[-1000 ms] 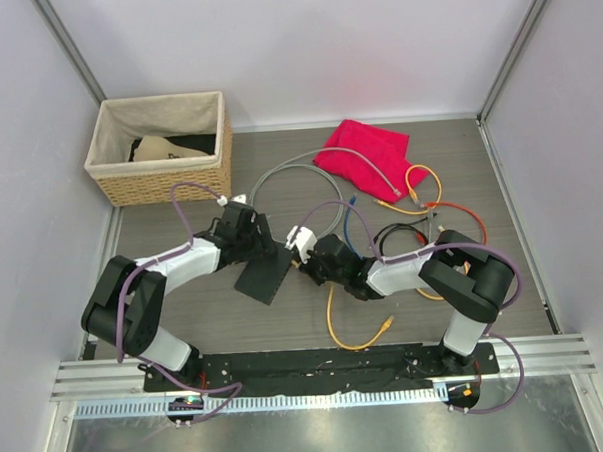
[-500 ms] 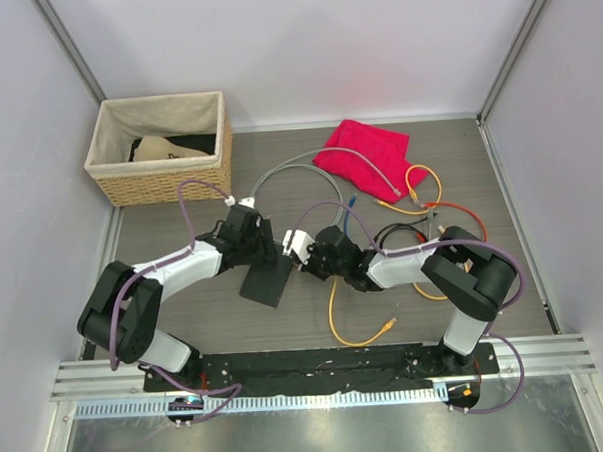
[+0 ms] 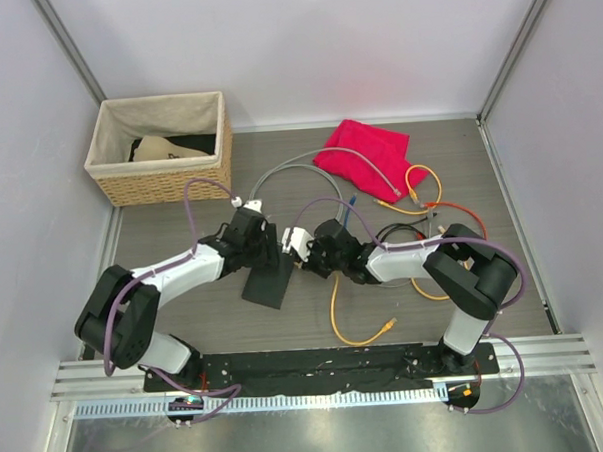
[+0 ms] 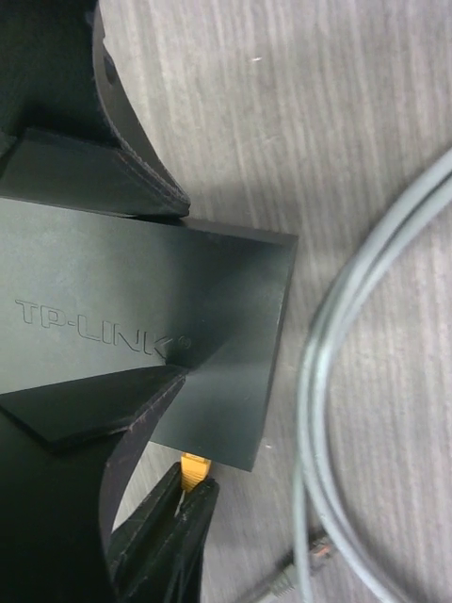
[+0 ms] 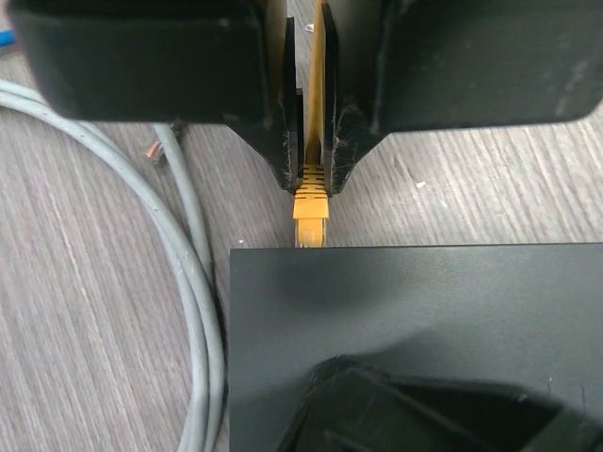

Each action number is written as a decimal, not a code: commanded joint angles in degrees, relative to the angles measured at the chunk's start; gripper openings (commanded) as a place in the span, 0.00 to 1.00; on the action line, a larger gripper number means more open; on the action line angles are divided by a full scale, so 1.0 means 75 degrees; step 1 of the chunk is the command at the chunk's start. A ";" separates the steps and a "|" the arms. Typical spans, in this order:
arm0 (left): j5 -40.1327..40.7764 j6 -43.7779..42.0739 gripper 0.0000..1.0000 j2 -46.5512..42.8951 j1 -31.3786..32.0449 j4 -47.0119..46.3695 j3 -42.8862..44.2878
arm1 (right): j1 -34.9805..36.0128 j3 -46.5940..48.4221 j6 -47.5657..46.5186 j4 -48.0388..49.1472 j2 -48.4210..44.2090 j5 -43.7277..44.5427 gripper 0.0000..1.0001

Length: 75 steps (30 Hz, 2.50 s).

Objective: Insert the plug into the switch port
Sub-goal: Insert the connector into the switch port.

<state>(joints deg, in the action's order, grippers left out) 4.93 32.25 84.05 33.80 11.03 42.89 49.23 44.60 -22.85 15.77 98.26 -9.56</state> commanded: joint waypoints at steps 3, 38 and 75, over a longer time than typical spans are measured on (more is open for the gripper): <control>-0.1079 0.0352 0.71 -0.0425 0.0263 -0.0437 -0.0457 | 0.0268 -0.0320 0.0480 0.2374 -0.0654 -0.0753 0.01; -0.2508 0.1475 0.64 0.0993 -0.0276 -0.1644 -0.0703 | 0.0279 -0.0240 0.1264 0.3462 -0.0457 -0.0295 0.01; 0.1897 0.0400 1.00 -0.1712 -0.0370 0.3202 0.2940 | -0.0233 -0.0733 0.2274 -0.0607 -0.2963 0.2036 0.61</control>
<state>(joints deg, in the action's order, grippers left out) 15.75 36.60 81.38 31.20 25.41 59.37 50.96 33.34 -6.13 24.67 82.72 -0.54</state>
